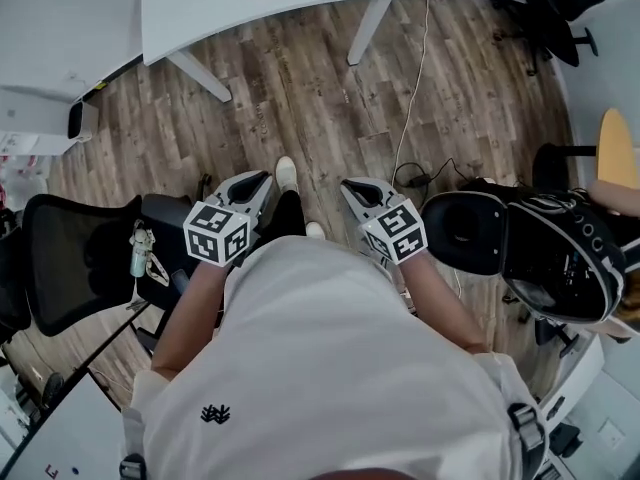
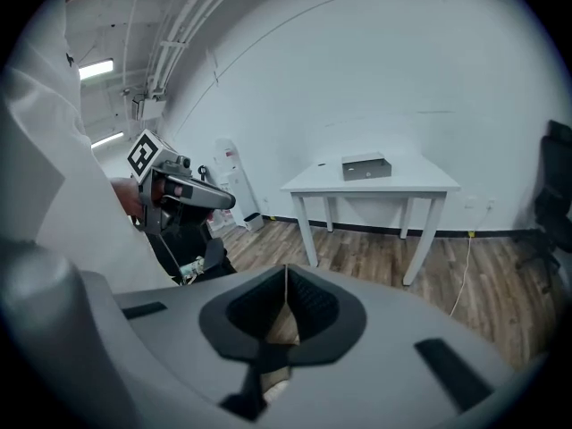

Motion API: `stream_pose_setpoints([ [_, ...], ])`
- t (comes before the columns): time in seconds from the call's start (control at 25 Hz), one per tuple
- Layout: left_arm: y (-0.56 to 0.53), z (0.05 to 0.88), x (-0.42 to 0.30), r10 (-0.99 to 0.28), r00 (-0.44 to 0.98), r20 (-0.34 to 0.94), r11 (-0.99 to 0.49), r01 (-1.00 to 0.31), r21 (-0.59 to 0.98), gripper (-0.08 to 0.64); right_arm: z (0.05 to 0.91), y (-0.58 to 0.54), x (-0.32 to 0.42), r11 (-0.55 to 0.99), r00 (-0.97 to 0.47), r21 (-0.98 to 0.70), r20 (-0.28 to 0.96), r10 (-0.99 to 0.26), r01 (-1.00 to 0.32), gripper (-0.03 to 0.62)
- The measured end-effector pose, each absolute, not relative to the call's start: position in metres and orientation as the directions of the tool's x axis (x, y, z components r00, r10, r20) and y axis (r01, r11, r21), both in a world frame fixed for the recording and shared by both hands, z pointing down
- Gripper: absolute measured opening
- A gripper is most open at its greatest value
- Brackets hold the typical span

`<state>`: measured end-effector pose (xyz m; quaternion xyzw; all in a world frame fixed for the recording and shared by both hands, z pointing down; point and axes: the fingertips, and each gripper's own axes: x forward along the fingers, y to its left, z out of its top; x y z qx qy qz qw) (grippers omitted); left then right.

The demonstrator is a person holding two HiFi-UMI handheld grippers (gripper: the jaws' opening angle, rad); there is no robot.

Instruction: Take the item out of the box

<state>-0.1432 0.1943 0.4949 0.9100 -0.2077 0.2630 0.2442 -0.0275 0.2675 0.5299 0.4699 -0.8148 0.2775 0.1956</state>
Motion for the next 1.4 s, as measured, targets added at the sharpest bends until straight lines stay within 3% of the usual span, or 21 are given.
stream_pose_setpoints([
  [0.2,0.122,0.488,-0.103,-0.178,0.801,0.571,-0.825,-0.437,0.357,0.037,0.508,0.199,0.005,0.365,-0.43,-0.235,0.598,-0.676,-0.901,0.009],
  [0.72,0.02,0.498,-0.114,-0.131,0.838,0.53,-0.861,-0.361,0.358,0.035,0.508,0.096,-0.014,0.321,-0.373,-0.196,0.595,-0.712,-0.926,0.009],
  [1.4,-0.128,0.499,-0.087,-0.376,0.742,0.555,-0.742,-0.6,0.299,0.04,0.504,-0.048,0.032,0.518,-0.515,-0.171,0.559,-0.65,-0.838,0.009],
])
